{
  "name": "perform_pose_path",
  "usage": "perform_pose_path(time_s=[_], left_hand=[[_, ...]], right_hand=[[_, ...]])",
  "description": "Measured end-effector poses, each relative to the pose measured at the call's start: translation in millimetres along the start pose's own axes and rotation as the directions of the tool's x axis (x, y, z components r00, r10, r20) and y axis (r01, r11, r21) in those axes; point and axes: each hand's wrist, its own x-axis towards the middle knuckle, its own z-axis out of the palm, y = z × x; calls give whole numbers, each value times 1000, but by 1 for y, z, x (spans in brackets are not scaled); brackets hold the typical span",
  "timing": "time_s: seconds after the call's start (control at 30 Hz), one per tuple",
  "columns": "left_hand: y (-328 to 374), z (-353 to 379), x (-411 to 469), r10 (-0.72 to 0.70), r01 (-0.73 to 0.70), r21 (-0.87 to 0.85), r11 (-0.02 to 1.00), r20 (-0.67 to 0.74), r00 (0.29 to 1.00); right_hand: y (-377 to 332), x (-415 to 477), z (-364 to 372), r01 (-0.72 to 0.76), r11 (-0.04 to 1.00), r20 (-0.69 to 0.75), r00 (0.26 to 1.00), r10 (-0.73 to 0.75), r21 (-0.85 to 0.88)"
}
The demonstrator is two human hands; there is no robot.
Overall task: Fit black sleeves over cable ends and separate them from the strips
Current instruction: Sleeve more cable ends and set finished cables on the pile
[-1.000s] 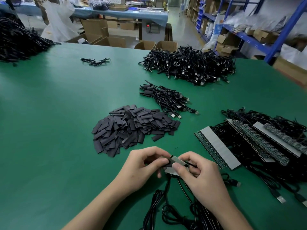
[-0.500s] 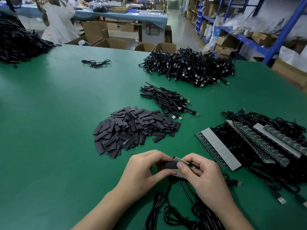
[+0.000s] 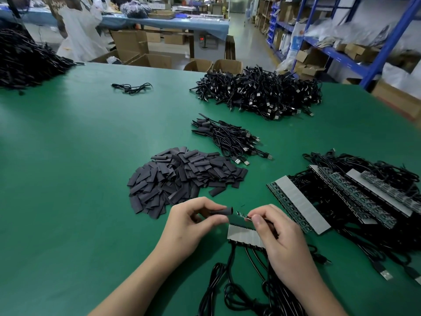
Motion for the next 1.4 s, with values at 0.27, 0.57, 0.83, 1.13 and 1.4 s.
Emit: perform_pose_path(time_s=[0.27, 0.57, 0.83, 1.13, 1.4], left_hand=[[-1, 1, -1, -1, 1, 5, 1000, 30, 1000], [-2, 1, -1, 10, -11, 44, 999, 22, 1000], [-1, 0, -1, -7, 5, 77, 997, 27, 1000], [2, -1, -1, 46, -62, 208, 976, 79, 996], [3, 1, -1, 52, -74, 297, 952, 81, 995]], right_hand=[[5, -1, 3, 38, 978, -5, 999, -39, -204], [6, -1, 3, 48, 973, -21, 998, -54, -228], [6, -2, 3, 68, 954, 11, 998, -68, -293], [6, -2, 2, 81, 925, 24, 997, -77, -370], [9, -2, 3, 61, 940, 7, 998, -62, -337]])
